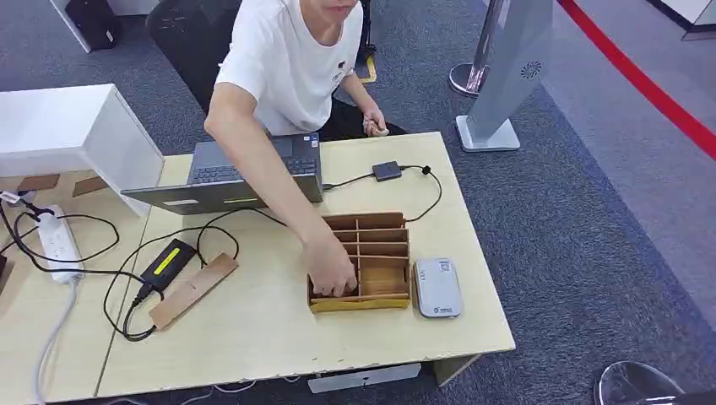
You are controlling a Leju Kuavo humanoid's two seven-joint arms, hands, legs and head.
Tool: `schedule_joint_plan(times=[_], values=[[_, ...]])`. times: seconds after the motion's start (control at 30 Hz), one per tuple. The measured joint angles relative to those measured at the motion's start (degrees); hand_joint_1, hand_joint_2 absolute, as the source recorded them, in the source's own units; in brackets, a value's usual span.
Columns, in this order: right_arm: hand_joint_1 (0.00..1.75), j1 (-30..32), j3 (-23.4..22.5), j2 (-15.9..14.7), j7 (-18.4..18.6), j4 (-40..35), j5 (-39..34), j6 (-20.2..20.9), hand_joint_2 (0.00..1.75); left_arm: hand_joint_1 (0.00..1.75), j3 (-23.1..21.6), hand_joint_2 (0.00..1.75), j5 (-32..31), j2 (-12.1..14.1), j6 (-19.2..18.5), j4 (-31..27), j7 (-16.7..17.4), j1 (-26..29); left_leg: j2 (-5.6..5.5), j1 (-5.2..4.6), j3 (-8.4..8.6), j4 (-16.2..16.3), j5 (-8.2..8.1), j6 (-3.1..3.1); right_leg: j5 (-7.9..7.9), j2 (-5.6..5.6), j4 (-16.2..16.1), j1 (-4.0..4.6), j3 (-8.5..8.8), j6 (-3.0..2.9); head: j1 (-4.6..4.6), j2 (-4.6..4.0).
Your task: Pass the card to the sensor for recognition and then transmit it.
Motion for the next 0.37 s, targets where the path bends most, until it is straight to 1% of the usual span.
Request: schedule_joint_plan(times=[0.3,0.33,0.37], values=[[0.0,0.0,0.0,0.2,0.0,0.0,0.0,0.1,1.75,0.0,0.5,1.75,0.0,0.2,-0.2,0.0,0.1,0.0,0.01,0.0,0.0,0.0,0.0,0.0,0.01,0.0,0.0,0.01,0.0,-0.02,0.02,-0.02],[0.0,0.0,-0.1,0.2,-0.1,0.0,0.0,0.6,1.75,0.0,0.5,1.75,0.0,0.2,-1.2,0.0,0.7,0.0,0.01,0.0,0.0,0.0,0.0,0.0,0.01,0.0,0.0,0.01,0.0,-0.02,0.02,-0.02],[0.0,0.0,-0.1,0.2,-0.4,0.0,0.0,2.0,1.75,0.0,0.7,1.75,0.0,0.2,-3.6,0.0,2.2,0.0,0.01,0.0,0.0,0.0,0.0,0.0,0.01,0.0,0.0,0.01,0.0,-0.02,0.04,-0.02]])
